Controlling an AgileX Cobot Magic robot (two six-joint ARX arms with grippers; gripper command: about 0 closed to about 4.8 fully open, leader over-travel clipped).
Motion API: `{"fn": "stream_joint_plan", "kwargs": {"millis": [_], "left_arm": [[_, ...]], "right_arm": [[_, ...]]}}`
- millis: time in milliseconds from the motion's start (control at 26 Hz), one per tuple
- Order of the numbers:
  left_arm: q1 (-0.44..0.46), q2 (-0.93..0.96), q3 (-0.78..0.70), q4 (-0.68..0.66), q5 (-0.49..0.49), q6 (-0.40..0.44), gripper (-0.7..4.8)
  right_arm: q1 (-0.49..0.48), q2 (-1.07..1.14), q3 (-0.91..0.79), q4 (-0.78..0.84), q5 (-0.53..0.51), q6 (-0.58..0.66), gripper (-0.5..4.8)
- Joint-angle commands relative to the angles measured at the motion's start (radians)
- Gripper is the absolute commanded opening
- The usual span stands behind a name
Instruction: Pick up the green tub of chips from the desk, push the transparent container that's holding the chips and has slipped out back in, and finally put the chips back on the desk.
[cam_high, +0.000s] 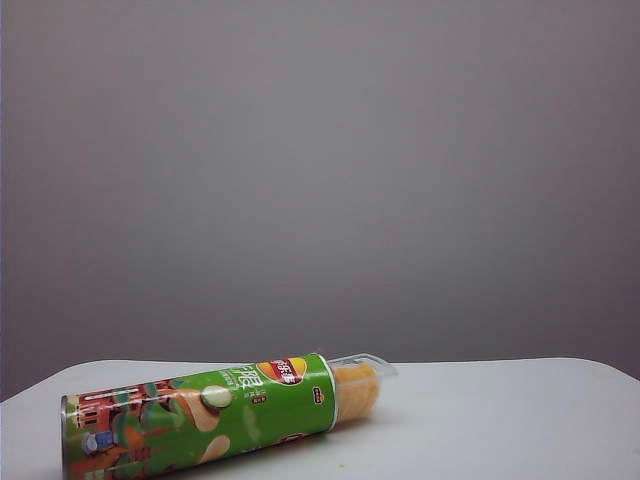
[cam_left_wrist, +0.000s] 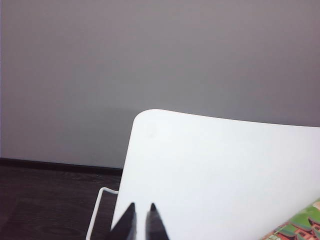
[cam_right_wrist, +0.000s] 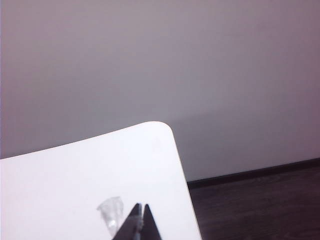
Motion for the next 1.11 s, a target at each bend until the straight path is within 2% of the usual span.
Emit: {"fn": "stream_joint_plan", "kwargs": {"millis": [38, 77, 154, 269, 346, 422, 499, 615, 653, 691, 768, 883, 922, 1037, 1075, 1114], "left_arm": [[0.002, 0.0, 0.0, 0.008, -0.005, -0.003, 0.29], [0.002, 0.0, 0.0, 0.008, -0.025, -0.003, 0.24], [0.002, 0.0, 0.0, 0.005, -0.13, -0.003, 0.24], [0.002, 0.0, 0.0, -0.005, -0.145, -0.066, 0.25], [0.001, 0.0, 0.002, -0.001, -0.108, -0.145, 0.25], [0.002, 0.0, 0.006, 0.014, -0.048, -0.181, 0.25], [0.002, 0.0, 0.019, 0.046, -0.023, -0.187, 0.25], [0.005, 0.021, 0.089, 0.061, -0.019, -0.187, 0.25], [0.005, 0.055, 0.156, 0.046, 0.016, -0.186, 0.25], [0.005, 0.081, 0.21, 0.031, 0.04, -0.185, 0.25], [0.004, 0.166, 0.369, -0.008, 0.047, -0.135, 0.25], [0.005, 0.345, 0.59, -0.044, 0.04, 0.063, 0.26], [0.005, 0.417, 0.655, -0.064, 0.057, 0.098, 0.26], [0.004, 0.586, 0.763, -0.072, 0.127, 0.21, 0.26], [0.004, 0.649, 0.784, -0.07, 0.164, 0.281, 0.26], [0.004, 0.7, 0.793, -0.07, 0.19, 0.314, 0.26]], "right_arm": [[0.0, 0.0, -0.006, -0.001, 0.0, 0.002, -0.05], [0.0, 0.0, -0.006, -0.003, 0.0, 0.002, -0.05], [0.0, 0.0, -0.006, -0.017, 0.0, 0.002, -0.05], [0.0, 0.0, -0.006, -0.039, -0.003, 0.003, -0.05], [0.0, 0.0, -0.006, -0.04, -0.012, 0.018, -0.05], [0.0, 0.0, -0.006, -0.029, -0.055, 0.055, -0.05], [0.001, 0.0, -0.005, 0.003, -0.138, 0.071, -0.05], [0.001, 0.002, 0.025, -0.015, -0.159, 0.135, -0.05], [0.001, 0.002, 0.05, -0.046, -0.178, 0.207, -0.05], [0.001, 0.002, 0.063, -0.054, -0.209, 0.224, -0.05], [0.001, 0.002, 0.096, -0.082, -0.239, 0.237, -0.05], [-0.002, 0.014, 0.166, -0.124, -0.201, 0.238, -0.05], [-0.002, 0.043, 0.209, -0.134, -0.201, 0.238, -0.05], [-0.002, 0.222, 0.369, -0.154, -0.227, 0.229, -0.05], [-0.002, 0.317, 0.445, -0.156, -0.269, 0.224, -0.05], [-0.002, 0.436, 0.536, -0.157, -0.323, 0.196, -0.05]]}}
